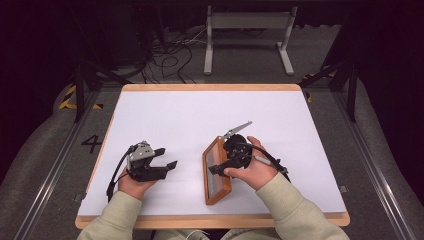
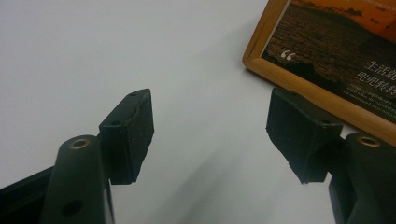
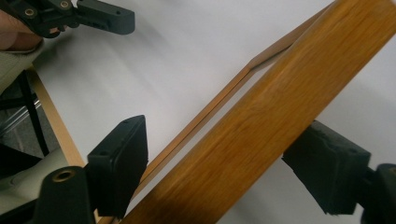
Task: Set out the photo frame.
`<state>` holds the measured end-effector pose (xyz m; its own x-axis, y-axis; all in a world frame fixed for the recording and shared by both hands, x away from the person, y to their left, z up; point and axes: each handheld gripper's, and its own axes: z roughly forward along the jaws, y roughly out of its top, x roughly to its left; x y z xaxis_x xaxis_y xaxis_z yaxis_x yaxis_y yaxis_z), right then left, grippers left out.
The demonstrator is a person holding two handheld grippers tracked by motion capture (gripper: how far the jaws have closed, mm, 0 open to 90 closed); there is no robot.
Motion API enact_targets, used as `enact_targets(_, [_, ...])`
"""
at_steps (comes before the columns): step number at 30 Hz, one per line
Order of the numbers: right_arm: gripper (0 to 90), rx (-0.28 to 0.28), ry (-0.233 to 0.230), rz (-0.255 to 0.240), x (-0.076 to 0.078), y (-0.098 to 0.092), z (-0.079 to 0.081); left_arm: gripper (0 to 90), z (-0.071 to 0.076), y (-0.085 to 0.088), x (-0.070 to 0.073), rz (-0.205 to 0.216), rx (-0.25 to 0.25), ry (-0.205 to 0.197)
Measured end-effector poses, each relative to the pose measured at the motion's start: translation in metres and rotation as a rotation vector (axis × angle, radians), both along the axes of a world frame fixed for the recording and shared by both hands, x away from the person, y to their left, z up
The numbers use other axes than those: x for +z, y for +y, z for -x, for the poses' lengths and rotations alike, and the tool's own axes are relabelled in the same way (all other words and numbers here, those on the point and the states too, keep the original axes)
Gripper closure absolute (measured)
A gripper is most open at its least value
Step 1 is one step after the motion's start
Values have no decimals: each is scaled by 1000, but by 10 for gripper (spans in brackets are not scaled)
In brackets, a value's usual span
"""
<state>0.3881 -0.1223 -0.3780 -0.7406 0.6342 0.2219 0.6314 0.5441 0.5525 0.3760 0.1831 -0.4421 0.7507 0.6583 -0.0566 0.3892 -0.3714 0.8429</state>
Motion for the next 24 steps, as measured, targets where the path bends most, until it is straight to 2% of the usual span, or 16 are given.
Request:
enact_targets(10, [373,-5,76,-2,-4,3,-3,321,0,0,0,-4,1,-2])
enact_targets(14, [412,-32,85,-7,-4,2,-2,320,0,0,0,-3,1,-3])
enact_targets(17, [505,-52,101,-8,-2,2,-2,320,0,0,0,-4,0,-3])
enact_targets(21, [643,-46,85,19,4,3,-1,320,0,0,0,-5,1,-3])
enact_targets(24, [655,-37,91,36,6,4,-2,320,1,0,0,2,4,2])
